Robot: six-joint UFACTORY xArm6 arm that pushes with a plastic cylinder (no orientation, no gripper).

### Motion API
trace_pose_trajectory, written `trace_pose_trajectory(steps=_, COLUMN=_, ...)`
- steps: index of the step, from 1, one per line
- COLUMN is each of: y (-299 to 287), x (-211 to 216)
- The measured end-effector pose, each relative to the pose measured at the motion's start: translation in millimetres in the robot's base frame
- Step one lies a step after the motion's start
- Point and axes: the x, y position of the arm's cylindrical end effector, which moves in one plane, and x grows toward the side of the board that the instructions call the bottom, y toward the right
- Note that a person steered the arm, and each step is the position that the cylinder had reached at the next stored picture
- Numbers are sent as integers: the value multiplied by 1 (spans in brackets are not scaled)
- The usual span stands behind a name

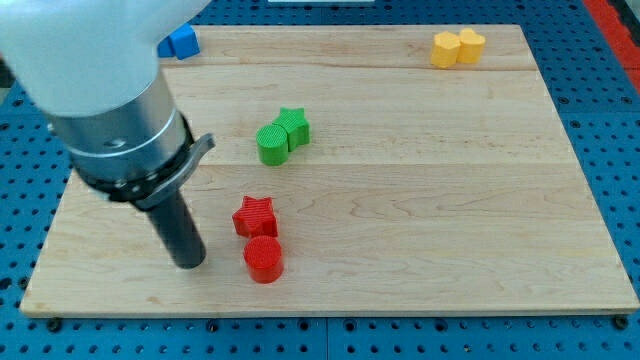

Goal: Move red circle to bottom right

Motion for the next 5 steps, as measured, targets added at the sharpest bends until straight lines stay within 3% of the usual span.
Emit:
trace_pose_trajectory(steps=1, y=85, x=-1)
trace_pose_trajectory(steps=2, y=97, x=-1)
trace_pose_trajectory(steps=3, y=17, x=2)
trace_pose_trajectory(steps=4, y=10, x=32)
trace_pose_trajectory(steps=5, y=75, x=43)
